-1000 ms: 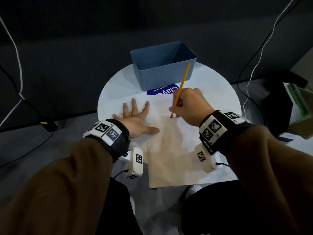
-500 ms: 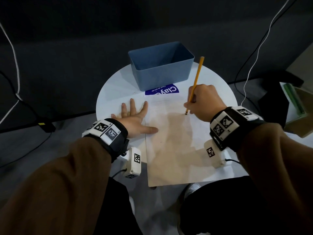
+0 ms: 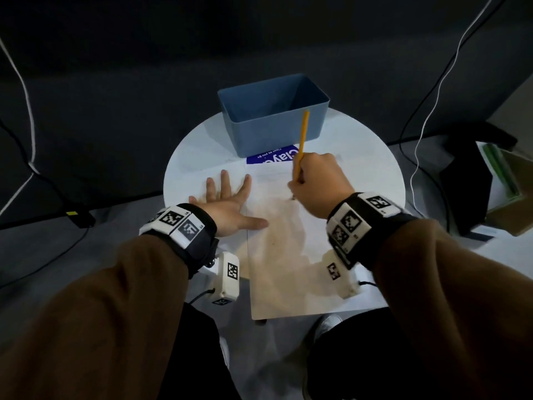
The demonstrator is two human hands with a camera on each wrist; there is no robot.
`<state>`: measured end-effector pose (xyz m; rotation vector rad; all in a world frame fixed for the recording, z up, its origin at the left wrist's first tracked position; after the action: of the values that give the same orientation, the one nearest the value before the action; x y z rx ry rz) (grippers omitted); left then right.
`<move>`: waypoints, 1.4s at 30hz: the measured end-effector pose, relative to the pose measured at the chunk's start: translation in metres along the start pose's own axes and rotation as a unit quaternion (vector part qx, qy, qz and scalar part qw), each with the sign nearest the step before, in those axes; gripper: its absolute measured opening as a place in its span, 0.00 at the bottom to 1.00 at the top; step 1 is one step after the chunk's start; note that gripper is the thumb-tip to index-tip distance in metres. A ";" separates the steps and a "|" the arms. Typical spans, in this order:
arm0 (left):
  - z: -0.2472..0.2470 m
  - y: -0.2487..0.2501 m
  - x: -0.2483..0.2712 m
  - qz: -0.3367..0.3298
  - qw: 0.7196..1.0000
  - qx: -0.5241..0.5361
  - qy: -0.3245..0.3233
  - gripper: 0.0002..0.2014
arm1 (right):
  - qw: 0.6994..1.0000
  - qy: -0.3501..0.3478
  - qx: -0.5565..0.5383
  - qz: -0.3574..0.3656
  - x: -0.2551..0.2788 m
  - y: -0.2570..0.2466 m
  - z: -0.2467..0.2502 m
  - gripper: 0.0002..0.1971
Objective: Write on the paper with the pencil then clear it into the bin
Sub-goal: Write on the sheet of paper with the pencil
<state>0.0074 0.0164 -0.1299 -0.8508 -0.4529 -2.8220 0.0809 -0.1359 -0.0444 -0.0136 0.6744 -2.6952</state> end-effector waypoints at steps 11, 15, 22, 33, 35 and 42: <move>0.000 -0.001 -0.001 0.003 1.000 -0.007 -0.001 0.54 | 0.999 -0.018 -0.045 0.016 0.013 -0.003 -0.002 0.09; -0.001 -0.002 -0.001 0.001 1.000 0.000 -0.002 0.55 | 0.999 -0.005 0.018 -0.027 0.009 0.029 0.014 0.09; -0.001 -0.003 -0.001 -0.006 1.000 0.013 0.000 0.54 | 0.999 0.022 -0.024 0.007 0.016 0.017 0.026 0.11; -0.001 -0.004 -0.003 -0.002 1.000 -0.003 0.006 0.55 | 1.000 0.002 -0.014 0.004 0.028 0.031 0.029 0.10; 0.000 -0.003 -0.003 -0.001 1.000 -0.006 0.006 0.55 | 0.999 -0.002 -0.042 0.013 0.030 0.024 0.022 0.10; 0.001 -0.004 -0.001 0.001 1.000 -0.010 0.011 0.55 | 0.998 0.027 -0.053 -0.029 0.028 0.050 0.033 0.10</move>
<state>0.0078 0.0210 -0.1310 -0.8235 -0.4211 -2.8345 0.0747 -0.2024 -0.0402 0.0116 0.8445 -2.7207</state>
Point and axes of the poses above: each hand's wrist, its own x-axis away from the middle knuckle, its own z-axis out of the back of the hand, y = z × x, the point moved 10 cm from there along -x, towards the middle knuckle, and after that the axes turned 2 degrees about y, right-handed, at the moved point
